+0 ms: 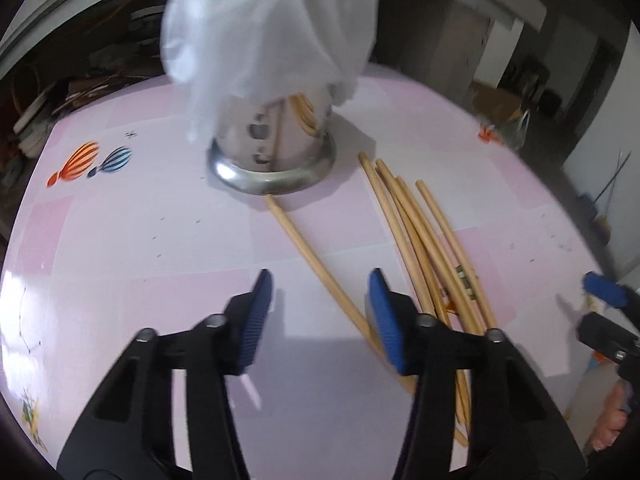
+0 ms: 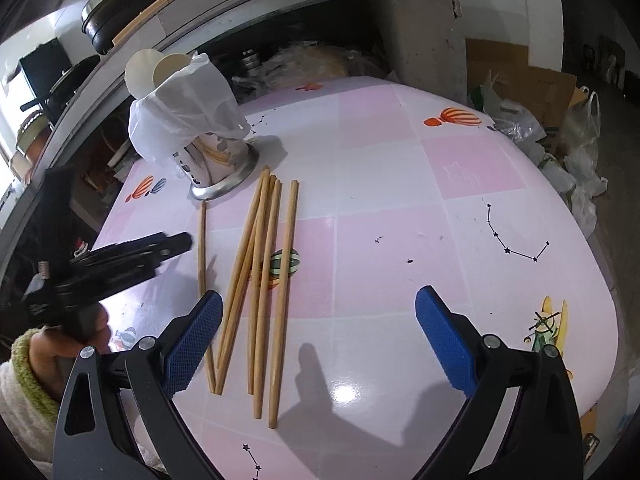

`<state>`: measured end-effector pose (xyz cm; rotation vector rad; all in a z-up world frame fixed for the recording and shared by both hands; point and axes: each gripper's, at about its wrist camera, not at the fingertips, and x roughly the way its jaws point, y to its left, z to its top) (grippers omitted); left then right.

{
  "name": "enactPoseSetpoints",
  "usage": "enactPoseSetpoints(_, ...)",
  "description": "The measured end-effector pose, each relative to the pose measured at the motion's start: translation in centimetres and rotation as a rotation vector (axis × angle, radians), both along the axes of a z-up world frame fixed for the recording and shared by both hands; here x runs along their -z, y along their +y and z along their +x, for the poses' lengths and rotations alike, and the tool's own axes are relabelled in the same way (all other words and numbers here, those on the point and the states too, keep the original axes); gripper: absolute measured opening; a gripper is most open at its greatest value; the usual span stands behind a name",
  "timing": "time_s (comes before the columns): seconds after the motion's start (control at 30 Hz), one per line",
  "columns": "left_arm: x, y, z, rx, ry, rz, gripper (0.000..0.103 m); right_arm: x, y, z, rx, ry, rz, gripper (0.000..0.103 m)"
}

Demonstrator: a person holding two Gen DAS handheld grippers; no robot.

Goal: Organize utensils
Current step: 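Move left tool to a single wooden chopstick and close on it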

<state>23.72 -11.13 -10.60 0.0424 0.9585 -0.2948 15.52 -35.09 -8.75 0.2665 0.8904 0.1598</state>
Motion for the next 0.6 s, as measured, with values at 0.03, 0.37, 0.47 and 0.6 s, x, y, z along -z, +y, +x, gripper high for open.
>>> enactPoseSetpoints(0.03, 0.3, -0.4, 0.1, 0.004, 0.005, 0.018, 0.036, 0.1, -0.1, 0.1, -0.002, 0.001, 0.002, 0.094)
enactPoseSetpoints(0.37, 1.4, -1.2, -0.4, -0.012, 0.026, 0.104, 0.013, 0.7, -0.5, 0.5, -0.017, 0.005, 0.036, 0.094)
enactPoseSetpoints(0.47, 1.3, -0.7, -1.0, -0.02, 0.03, 0.098, 0.012, 0.8, -0.7, 0.5, -0.012, 0.006, 0.047, 0.094)
enactPoseSetpoints(0.6, 1.2, 0.2, -1.9, -0.041, 0.051, 0.081, 0.01, 0.9, -1.1, 0.5, -0.004, 0.01, 0.06, 0.094)
